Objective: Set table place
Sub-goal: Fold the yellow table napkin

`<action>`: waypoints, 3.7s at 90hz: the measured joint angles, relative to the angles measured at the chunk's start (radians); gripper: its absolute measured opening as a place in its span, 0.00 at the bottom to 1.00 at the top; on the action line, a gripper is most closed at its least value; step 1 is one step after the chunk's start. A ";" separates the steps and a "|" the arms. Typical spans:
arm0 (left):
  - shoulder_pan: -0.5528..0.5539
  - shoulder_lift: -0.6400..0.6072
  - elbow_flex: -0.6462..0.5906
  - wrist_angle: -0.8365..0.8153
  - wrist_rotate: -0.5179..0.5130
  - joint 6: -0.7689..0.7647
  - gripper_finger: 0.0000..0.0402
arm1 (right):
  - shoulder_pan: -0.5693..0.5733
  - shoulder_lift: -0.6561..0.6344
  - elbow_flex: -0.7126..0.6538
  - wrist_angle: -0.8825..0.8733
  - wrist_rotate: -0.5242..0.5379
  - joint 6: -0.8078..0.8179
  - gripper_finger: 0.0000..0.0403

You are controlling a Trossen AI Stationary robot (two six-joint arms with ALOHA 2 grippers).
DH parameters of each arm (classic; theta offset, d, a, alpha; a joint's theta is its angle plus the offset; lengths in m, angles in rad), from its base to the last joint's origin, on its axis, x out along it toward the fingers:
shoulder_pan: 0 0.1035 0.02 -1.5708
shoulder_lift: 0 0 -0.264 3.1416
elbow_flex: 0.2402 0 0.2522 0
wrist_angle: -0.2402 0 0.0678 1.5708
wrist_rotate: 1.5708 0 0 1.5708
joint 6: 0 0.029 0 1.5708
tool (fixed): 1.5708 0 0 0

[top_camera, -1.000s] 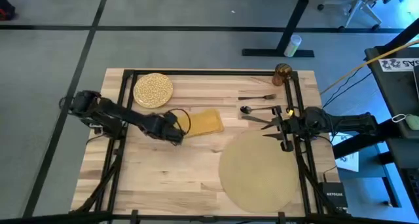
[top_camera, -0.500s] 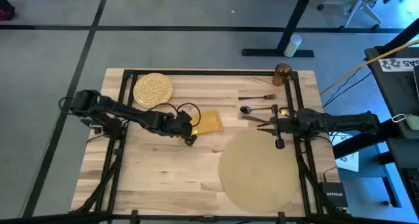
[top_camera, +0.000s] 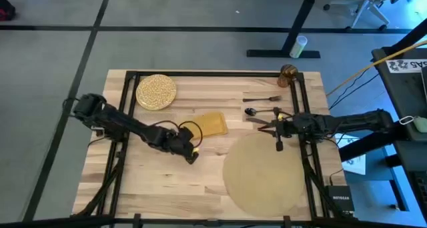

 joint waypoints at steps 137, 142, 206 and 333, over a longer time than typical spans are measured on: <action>0.302 0.185 0.000 0.531 -0.035 0.389 0.00 | 0.000 0.012 0.000 -0.012 0.078 0.018 0.00; 0.305 0.217 0.000 0.565 -0.003 0.388 0.00 | 0.000 0.012 0.000 -0.011 0.078 0.018 0.00; 0.060 0.222 0.003 0.377 0.227 0.383 0.00 | 0.000 0.012 0.000 -0.009 0.076 0.016 0.00; -0.390 0.018 -0.006 -0.415 0.212 -0.514 0.00 | 0.000 0.012 0.000 0.036 0.048 -0.008 0.00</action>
